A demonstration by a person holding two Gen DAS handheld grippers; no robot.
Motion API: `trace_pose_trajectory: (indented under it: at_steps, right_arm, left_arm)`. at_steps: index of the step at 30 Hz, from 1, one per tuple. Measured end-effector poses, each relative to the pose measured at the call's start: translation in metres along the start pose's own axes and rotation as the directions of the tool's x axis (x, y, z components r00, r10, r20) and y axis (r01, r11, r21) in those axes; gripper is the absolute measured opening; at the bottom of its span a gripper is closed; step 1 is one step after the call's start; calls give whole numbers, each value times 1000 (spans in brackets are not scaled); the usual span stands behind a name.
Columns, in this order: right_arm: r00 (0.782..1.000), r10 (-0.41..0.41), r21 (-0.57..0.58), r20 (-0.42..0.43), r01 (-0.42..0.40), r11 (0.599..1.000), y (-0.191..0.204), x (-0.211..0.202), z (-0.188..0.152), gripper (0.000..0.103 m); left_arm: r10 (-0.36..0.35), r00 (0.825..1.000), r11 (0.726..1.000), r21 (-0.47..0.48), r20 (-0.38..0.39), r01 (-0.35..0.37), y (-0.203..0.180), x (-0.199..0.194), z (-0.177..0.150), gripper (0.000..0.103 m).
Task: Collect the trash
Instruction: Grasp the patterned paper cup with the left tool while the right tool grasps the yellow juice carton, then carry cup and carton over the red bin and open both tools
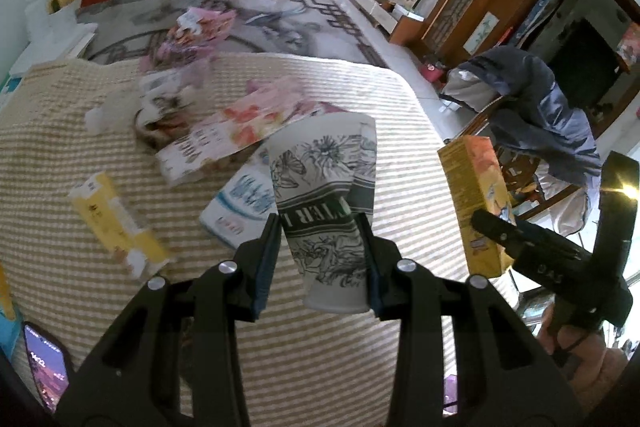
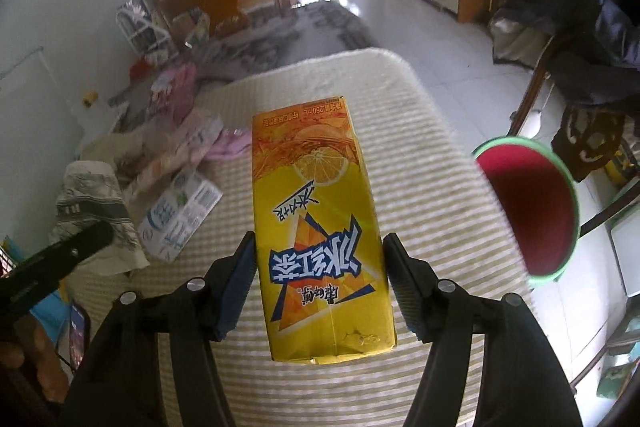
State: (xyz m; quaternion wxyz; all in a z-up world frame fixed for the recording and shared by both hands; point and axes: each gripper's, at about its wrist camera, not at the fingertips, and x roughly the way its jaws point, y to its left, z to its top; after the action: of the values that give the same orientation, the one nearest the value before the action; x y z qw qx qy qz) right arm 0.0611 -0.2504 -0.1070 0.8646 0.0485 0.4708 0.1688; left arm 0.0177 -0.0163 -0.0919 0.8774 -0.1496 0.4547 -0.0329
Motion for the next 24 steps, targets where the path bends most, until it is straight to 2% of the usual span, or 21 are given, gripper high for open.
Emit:
trace_pose_trajectory:
  at_steps: [13,24]
  right_arm:
    - [998,54,46,13,-55,997,-68,3,32,62]
    - [999,29,122,27,-32,992,-135,-7,35,62]
  left_arm:
    - [28,1000,999,37,11,-28,-71,27,26,36]
    - [-7,1000,996,91,-28,9,-142,58,32,36]
